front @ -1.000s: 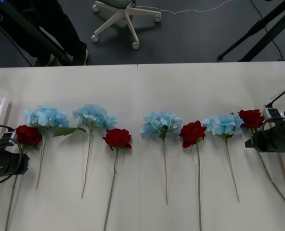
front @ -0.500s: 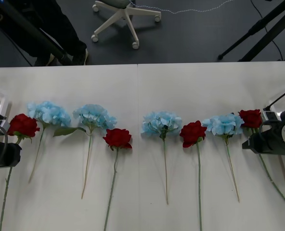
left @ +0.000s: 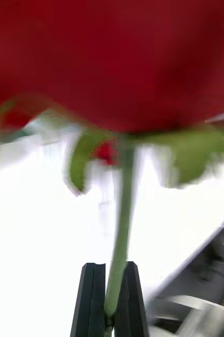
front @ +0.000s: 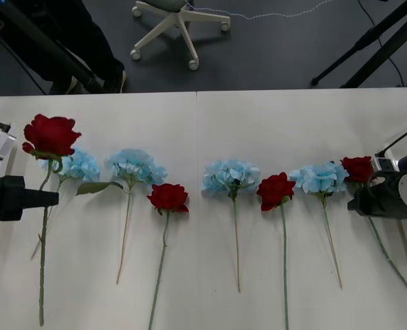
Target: Put the red flowers into the right box and the blue flowers into the left box
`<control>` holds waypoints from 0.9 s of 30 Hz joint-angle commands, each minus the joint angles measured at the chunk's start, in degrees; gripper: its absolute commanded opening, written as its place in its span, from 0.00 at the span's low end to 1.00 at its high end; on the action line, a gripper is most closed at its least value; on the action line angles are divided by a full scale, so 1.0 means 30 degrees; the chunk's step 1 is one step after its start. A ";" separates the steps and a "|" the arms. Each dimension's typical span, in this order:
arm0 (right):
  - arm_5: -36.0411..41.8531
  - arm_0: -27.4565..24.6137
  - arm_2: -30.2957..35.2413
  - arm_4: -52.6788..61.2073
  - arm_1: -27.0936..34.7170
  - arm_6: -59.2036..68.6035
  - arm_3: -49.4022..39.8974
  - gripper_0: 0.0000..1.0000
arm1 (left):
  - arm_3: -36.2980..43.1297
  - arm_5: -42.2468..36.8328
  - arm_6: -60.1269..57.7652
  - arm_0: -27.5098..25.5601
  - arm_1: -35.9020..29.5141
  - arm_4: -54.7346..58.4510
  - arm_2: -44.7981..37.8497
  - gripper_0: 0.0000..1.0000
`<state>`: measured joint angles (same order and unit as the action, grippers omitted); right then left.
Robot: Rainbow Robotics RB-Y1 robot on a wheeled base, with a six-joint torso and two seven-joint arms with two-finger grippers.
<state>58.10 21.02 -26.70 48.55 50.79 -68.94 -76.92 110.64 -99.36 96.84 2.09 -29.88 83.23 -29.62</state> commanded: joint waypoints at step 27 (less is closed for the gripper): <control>0.5827 0.0640 0.2484 0.1716 0.1060 0.0013 -0.3160 0.00 | -0.3364 0.1099 -0.2134 0.9910 0.4774 0.9199 0.6036 0.00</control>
<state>73.44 22.05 -23.14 51.78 51.18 -68.94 -83.30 99.76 -95.19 90.08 28.78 -18.54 109.67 -10.12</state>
